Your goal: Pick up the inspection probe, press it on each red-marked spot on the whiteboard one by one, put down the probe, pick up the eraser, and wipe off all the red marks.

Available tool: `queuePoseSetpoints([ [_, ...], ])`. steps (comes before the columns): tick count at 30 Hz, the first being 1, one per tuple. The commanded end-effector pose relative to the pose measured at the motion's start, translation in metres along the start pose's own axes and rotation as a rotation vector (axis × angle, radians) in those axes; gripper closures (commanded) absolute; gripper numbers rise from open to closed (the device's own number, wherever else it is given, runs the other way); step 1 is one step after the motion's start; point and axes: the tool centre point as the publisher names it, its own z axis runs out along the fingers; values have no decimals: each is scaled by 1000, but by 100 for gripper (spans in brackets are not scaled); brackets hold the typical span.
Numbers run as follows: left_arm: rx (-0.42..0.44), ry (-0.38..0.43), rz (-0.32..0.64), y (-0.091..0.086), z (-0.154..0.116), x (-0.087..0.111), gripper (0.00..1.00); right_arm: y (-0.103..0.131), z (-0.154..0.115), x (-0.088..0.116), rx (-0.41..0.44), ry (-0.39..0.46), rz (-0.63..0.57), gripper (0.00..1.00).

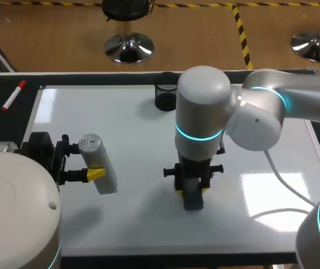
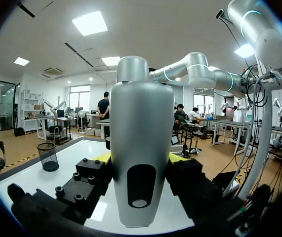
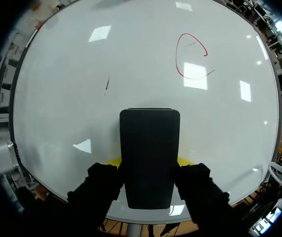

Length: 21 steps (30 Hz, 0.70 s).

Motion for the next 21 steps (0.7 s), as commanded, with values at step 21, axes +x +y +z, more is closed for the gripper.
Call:
queuePoseSetpoints([
  [21, -2, -2, 1, -2, 0, 1, 100, -6, 19, -55, 39, -9, 90, 100],
])
